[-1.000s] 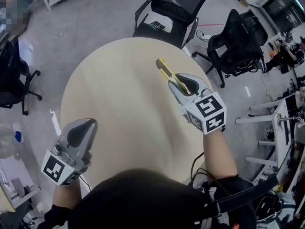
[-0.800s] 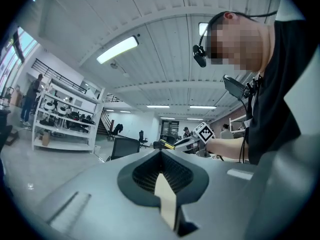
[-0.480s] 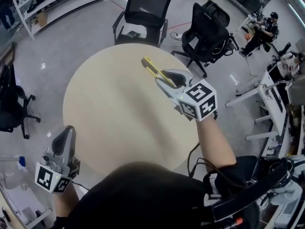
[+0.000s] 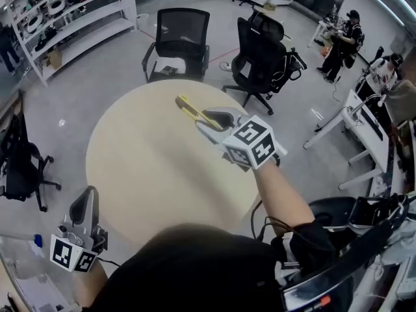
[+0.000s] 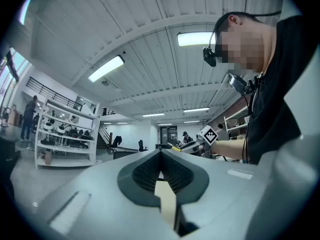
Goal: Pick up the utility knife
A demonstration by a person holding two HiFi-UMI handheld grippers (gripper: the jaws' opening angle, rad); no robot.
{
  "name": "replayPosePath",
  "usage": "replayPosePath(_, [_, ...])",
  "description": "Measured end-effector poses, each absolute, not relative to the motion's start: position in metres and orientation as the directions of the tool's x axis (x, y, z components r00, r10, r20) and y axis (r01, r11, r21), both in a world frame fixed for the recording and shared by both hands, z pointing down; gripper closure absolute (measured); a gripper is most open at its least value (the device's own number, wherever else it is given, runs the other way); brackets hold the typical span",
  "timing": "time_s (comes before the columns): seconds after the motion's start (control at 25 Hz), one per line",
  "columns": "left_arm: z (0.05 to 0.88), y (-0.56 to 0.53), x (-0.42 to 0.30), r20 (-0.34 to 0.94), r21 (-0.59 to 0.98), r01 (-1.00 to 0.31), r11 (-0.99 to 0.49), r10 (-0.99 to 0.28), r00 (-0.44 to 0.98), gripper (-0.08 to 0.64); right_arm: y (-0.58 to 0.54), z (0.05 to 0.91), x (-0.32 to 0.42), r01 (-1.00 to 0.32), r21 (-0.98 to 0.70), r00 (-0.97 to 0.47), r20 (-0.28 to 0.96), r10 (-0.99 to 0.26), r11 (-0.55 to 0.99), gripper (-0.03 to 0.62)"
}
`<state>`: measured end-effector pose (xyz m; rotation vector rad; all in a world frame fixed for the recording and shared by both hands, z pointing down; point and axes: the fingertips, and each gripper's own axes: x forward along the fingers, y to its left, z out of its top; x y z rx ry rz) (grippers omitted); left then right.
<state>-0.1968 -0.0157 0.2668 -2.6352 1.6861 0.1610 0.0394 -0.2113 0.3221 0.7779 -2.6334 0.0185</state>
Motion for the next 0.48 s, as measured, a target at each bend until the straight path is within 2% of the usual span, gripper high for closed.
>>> replayPosePath(0.32, [0.254,0.017,-0.096,-0.115,0.05,-0.932,-0.359,-0.929,0.352,0.563,-0.183,0.314,0.131,-0.443,0.073,-0.831,0.342,-0.44,0.894,0.46])
replayPosePath(0.48, [0.255,0.02,-0.069,-0.112,0.049,-0.927,-0.372,-0.924,0.365,0.563,-0.168,0.305,0.159,-0.419,0.03,-0.865,0.292,-0.409,0.908,0.46])
